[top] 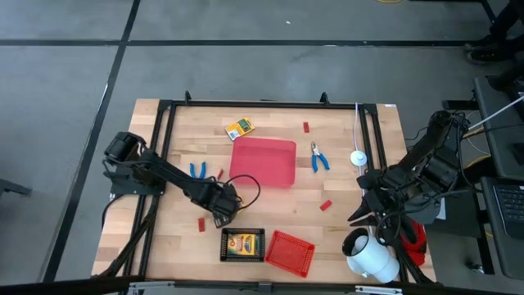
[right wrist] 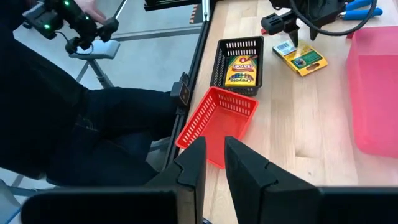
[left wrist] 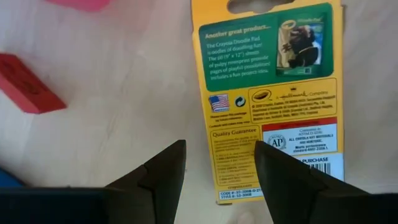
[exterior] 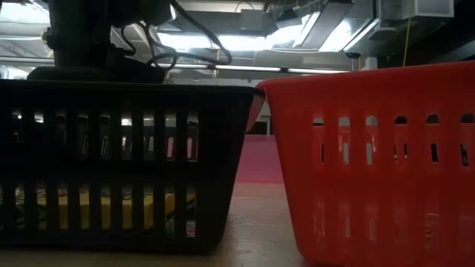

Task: Pick & Place School Supplies
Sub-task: Put the crayon box into the black bin

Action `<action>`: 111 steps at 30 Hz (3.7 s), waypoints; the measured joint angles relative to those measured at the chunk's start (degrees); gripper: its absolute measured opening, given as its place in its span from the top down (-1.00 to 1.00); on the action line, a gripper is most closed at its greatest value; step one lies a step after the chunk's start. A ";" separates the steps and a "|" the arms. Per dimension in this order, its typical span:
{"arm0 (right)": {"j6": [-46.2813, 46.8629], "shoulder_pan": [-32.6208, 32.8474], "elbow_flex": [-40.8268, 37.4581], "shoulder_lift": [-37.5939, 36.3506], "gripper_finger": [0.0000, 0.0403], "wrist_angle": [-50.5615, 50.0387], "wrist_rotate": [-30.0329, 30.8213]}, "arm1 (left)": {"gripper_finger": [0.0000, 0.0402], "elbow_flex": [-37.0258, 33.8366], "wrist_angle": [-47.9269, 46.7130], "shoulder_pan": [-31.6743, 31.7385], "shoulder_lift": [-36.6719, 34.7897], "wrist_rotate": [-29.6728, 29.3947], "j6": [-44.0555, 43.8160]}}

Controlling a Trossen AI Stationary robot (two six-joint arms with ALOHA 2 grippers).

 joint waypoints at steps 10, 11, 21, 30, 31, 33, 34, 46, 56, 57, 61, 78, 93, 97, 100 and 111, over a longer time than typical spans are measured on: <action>0.18 -0.01 0.00 -0.01 0.69 0.00 1.93 | 0.10 -2.60 -10.32 -1.03 -0.20 -4.75 -1.43; 0.18 0.00 0.00 0.01 0.69 0.00 1.93 | 0.10 -2.72 -11.97 -1.18 -0.32 -5.25 -1.38; 0.60 0.00 0.01 0.00 0.69 0.56 1.93 | 0.10 -3.18 -15.82 -5.43 -10.76 -12.47 -1.52; 0.52 -0.02 0.02 0.01 0.69 0.59 3.00 | 0.12 -2.89 -10.96 -1.91 -13.29 -12.58 -15.23; -0.05 0.00 0.02 0.01 0.69 0.61 2.97 | 0.13 -2.94 -10.56 -0.71 -12.22 -11.31 -15.15; -0.51 0.00 0.02 0.01 0.69 0.75 2.97 | 0.17 -2.67 -10.04 1.59 -9.98 -9.07 -12.96; -0.63 0.00 0.02 0.01 0.70 0.79 2.95 | 0.19 -2.13 -10.28 2.71 -8.49 -8.42 -11.63; 0.06 2.08 0.02 0.01 0.70 0.78 1.44 | 0.24 11.36 -26.12 6.62 7.66 -8.32 -0.16; 2.56 4.72 0.02 0.01 0.70 0.93 2.84 | 0.02 14.22 -26.46 6.56 13.20 -8.60 -0.33; 2.73 4.82 0.02 0.01 0.70 1.00 2.98 | 0.01 14.22 -26.25 6.56 13.14 -8.65 -0.19; 2.83 5.16 0.02 0.01 0.70 1.03 3.52 | 0.01 15.05 -25.88 6.56 12.81 -8.76 -0.08; 2.68 5.20 0.02 0.01 0.70 1.07 3.99 | 0.02 17.37 -22.22 6.27 13.15 -10.10 1.17; 2.76 5.25 0.02 0.01 0.69 1.27 2.94 | 0.03 17.62 -24.14 6.43 17.76 -11.02 2.62; 2.76 5.25 0.02 -0.01 0.69 1.29 2.93 | 0.03 17.39 -25.97 6.54 17.95 -11.79 2.18; 2.76 5.25 0.02 -0.01 0.69 1.28 2.93 | 0.03 17.35 -26.65 6.60 18.01 -11.88 2.07; 2.91 5.25 0.02 -0.01 0.69 1.59 2.93 | 0.64 17.19 -26.68 6.62 18.19 -10.42 2.19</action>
